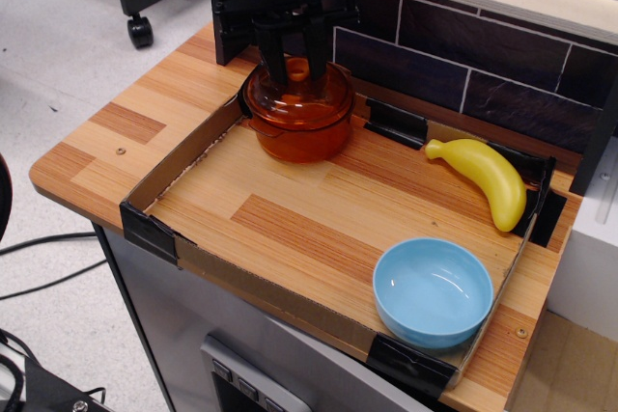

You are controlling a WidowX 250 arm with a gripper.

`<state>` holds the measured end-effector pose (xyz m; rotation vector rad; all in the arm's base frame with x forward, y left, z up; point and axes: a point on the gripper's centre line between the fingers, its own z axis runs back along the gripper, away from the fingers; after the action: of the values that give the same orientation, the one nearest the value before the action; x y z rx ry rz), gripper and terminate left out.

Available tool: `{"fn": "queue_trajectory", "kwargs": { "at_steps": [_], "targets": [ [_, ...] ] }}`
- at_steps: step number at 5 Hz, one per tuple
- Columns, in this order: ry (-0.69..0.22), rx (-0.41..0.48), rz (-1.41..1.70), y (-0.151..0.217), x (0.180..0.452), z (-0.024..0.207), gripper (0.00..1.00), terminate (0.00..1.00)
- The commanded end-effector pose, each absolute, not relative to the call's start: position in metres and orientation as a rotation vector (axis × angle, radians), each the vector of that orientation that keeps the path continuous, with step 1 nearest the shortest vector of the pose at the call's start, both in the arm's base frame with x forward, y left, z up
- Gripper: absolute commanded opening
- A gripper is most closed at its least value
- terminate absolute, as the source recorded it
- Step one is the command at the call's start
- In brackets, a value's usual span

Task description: Put lid on pot

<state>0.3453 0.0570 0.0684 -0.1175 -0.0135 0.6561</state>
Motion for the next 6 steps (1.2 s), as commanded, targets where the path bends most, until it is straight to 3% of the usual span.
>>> {"fn": "queue_trajectory", "kwargs": {
  "at_steps": [1, 6],
  "targets": [
    [-0.071, -0.131, 0.648, 0.065, 0.357, 0.087, 0.00, 0.00],
    [-0.097, -0.099, 0.618, 0.046, 0.351, 0.079, 0.00, 0.00]
  ]
}}
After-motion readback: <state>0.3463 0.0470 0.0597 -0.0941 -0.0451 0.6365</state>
